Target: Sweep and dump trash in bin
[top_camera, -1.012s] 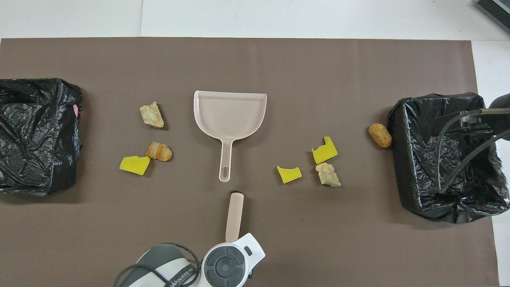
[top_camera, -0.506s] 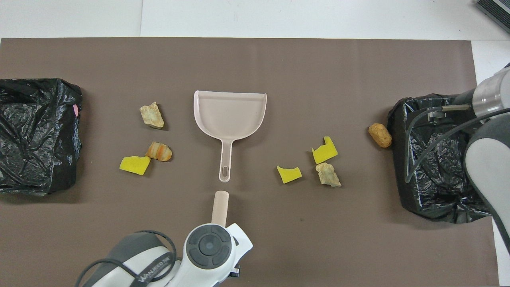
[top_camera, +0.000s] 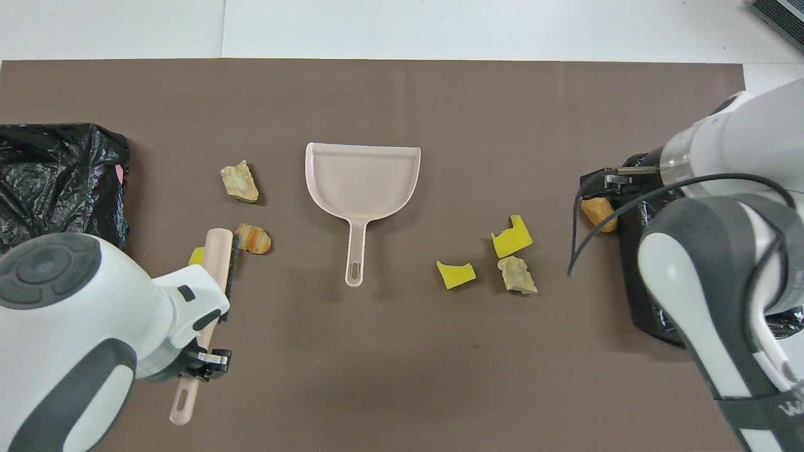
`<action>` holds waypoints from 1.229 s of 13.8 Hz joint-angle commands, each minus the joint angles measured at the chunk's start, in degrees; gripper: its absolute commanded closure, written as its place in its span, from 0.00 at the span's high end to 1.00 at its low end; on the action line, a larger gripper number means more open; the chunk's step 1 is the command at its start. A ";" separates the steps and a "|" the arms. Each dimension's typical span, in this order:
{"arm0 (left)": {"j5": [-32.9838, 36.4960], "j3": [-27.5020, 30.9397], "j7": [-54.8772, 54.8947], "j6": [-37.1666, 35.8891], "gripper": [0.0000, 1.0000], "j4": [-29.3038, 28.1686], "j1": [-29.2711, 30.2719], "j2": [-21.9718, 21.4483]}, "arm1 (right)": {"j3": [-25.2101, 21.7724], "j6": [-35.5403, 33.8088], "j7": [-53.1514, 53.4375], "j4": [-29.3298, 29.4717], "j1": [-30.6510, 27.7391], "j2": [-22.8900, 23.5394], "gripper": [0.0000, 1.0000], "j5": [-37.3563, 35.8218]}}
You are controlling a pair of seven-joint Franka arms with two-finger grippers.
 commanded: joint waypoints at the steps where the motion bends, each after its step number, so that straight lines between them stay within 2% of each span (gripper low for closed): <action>1: 2.59 -0.88 4.24 -0.76 0.00 12.00 7.33 10.37 | -0.07 7.11 7.72 0.28 5.29 4.68 1.00 0.51; 4: 4.17 -0.79 15.14 8.63 0.00 13.00 16.57 14.07 | -0.16 12.76 17.91 3.96 13.63 10.66 1.00 0.60; 6: 7.41 -0.88 15.42 9.53 0.00 12.92 17.65 17.24 | -0.07 13.38 25.31 7.39 18.05 16.10 1.00 -0.63; 8: 7.51 -0.88 16.90 10.93 0.00 12.13 18.35 17.69 | -0.69 15.83 33.03 9.94 23.75 20.33 0.99 -2.81; 10: 7.51 -0.88 17.00 10.85 0.00 10.90 19.32 17.69 | -0.34 17.68 41.47 10.22 26.84 23.15 0.98 -7.99; 13: 7.51 -0.88 17.00 11.29 0.00 9.31 19.14 17.78 | -0.25 20.23 43.00 10.13 31.05 24.74 0.97 -8.90; 16: 7.51 -0.88 17.00 10.76 0.00 9.05 19.32 17.69 | -0.16 19.71 42.83 9.60 32.91 24.74 0.97 -9.07; 17: 7.51 -0.88 17.00 10.76 0.00 8.70 19.32 17.52 | -0.16 19.45 42.65 9.43 33.18 24.74 0.94 -9.07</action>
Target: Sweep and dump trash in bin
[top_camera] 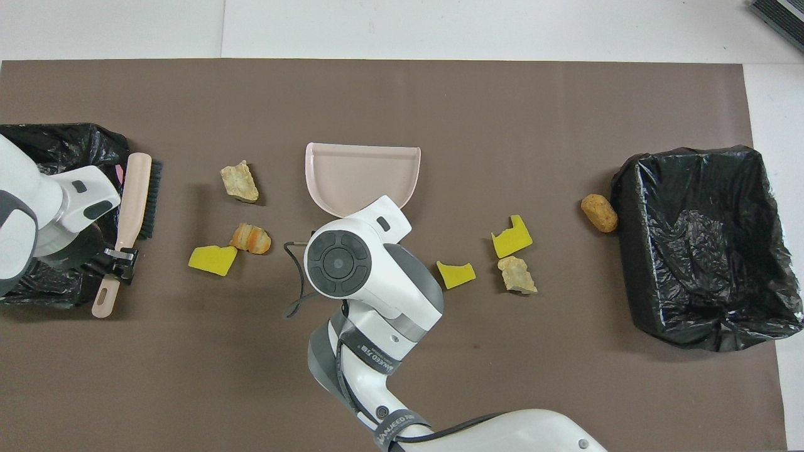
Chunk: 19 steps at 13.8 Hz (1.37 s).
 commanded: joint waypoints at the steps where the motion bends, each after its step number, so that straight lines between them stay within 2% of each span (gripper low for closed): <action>1: 1.11 -0.75 0.70 0.31 0.00 -1.61 0.89 -1.17 | -0.06 -0.80 0.87 0.09 0.98 0.01 0.84 -1.52; 2: 1.11 -0.75 0.70 0.40 0.00 -1.79 0.89 -1.26 | -0.06 -0.72 0.78 -0.78 1.25 -0.34 0.72 -1.26; 4: 1.11 -0.75 0.70 0.58 0.00 -1.79 0.89 -1.26 | -0.06 -0.81 0.51 -2.01 1.25 -0.87 0.60 -1.25; 5: 1.11 -0.75 0.70 0.58 0.00 -1.79 0.89 -1.26 | -0.06 -0.81 0.43 -2.54 1.25 -1.13 0.48 -1.17; 6: 1.11 -0.75 0.70 0.58 0.00 -1.79 0.89 -1.26 | -0.06 -0.98 0.25 -2.55 1.25 -1.22 0.25 -1.17; 7: 1.11 -0.75 0.70 0.58 0.00 -1.79 0.89 -1.26 | -0.06 -1.51 -0.27 -2.29 1.34 -1.22 0.07 -1.17; 8: 1.11 -0.75 0.70 0.58 0.00 -1.79 0.89 -1.26 | -0.15 -2.03 -1.06 -1.85 0.90 -1.31 0.01 -0.99; 14: 0.85 -0.75 -2.87 1.54 0.00 -4.24 1.25 -1.43 | -0.15 -4.50 -1.95 -3.33 0.46 -3.86 0.02 -0.29; 16: 0.41 -0.75 -7.54 1.99 0.00 -4.69 1.25 -1.52 | 0.02 -2.40 -5.96 -6.57 -0.07 -5.09 0.03 3.46; 19: -0.12 -0.75 -9.75 2.60 0.00 -8.63 1.25 -2.92 | 0.02 -2.74 -12.02 -6.33 -0.94 -5.27 0.00 4.28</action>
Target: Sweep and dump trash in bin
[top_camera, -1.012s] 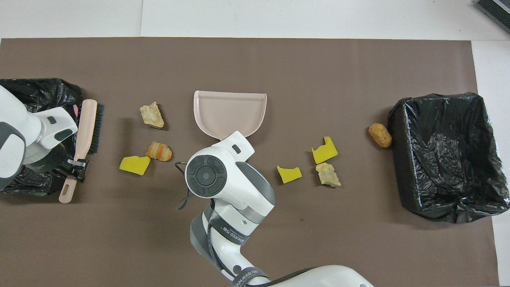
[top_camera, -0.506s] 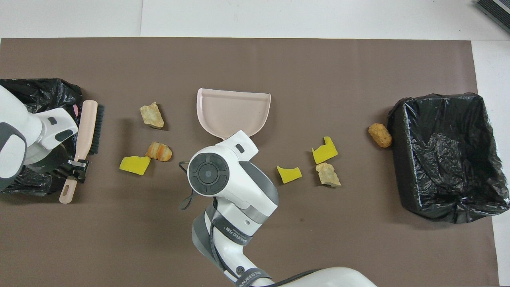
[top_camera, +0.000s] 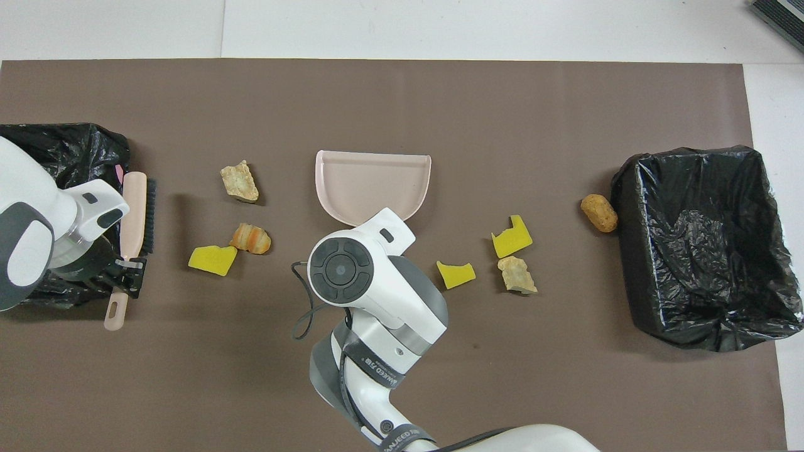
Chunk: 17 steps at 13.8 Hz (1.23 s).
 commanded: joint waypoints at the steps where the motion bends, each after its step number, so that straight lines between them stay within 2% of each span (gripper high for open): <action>1: -0.07 -0.72 -1.84 2.24 0.00 -5.12 0.91 -3.41 | 0.37 1.02 -10.16 -1.90 -2.26 -2.43 0.00 2.24; 3: -1.30 -0.72 -2.72 2.07 0.00 -5.65 0.56 -3.68 | 0.37 -0.29 -18.78 -1.81 -3.49 -4.53 0.00 2.24; 7: -1.39 -0.80 -3.51 2.24 0.00 -6.26 0.21 -4.03 | 0.28 -8.10 -46.02 -1.90 -6.82 -7.97 0.00 1.54; 10: -3.40 -0.72 -3.86 2.77 0.00 -6.88 0.73 -4.39 | 0.10 -12.77 -60.87 -2.16 -9.20 -8.24 0.00 1.45; 13: -4.55 -0.72 -5.71 5.75 0.00 -9.42 0.30 -4.91 | 0.19 -13.74 -79.49 -2.25 -12.80 -7.89 0.00 1.36; 15: -4.55 -0.80 -5.36 6.20 0.00 -10.74 -0.05 -5.70 | 0.19 -14.36 -82.00 -2.78 -13.25 -7.89 0.00 1.37; 17: -4.55 -0.89 -5.62 6.55 0.00 -12.06 -0.93 -6.58 | 0.28 -12.18 -85.52 -3.57 -12.91 -7.45 0.00 1.45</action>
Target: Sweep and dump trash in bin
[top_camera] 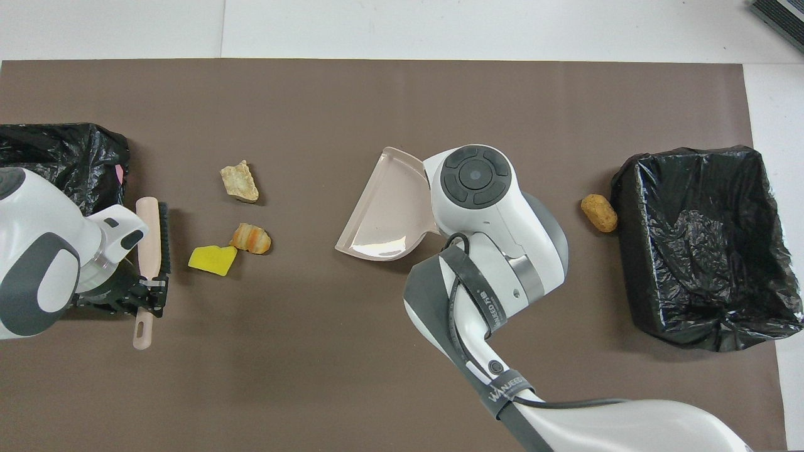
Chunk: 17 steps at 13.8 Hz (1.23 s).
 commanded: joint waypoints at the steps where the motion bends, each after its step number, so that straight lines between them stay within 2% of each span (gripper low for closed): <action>1: -0.70 -0.14 -1.11 2.56 0.00 -4.64 -1.16 -3.93 | 0.58 2.96 -4.68 -1.82 0.16 0.30 0.00 0.37; 8: -4.48 -0.23 -10.59 9.32 0.00 -6.58 -9.76 -2.53 | 0.49 11.15 -32.25 -4.37 -2.48 1.36 0.00 0.46; 10: -7.63 -0.32 -10.86 10.03 0.00 -6.59 -9.95 -2.36 | 0.58 12.11 -34.83 -4.37 -3.00 1.88 0.00 0.46; 13: -11.42 -0.40 -13.92 13.36 0.00 -6.32 -13.72 -2.18 | 0.58 16.76 -34.93 -4.37 -3.01 4.07 0.00 0.72; 17: -14.84 -0.32 -14.73 14.25 0.00 -5.80 -19.08 -1.91 | 0.58 20.46 -33.09 -4.37 -1.78 5.93 0.00 1.42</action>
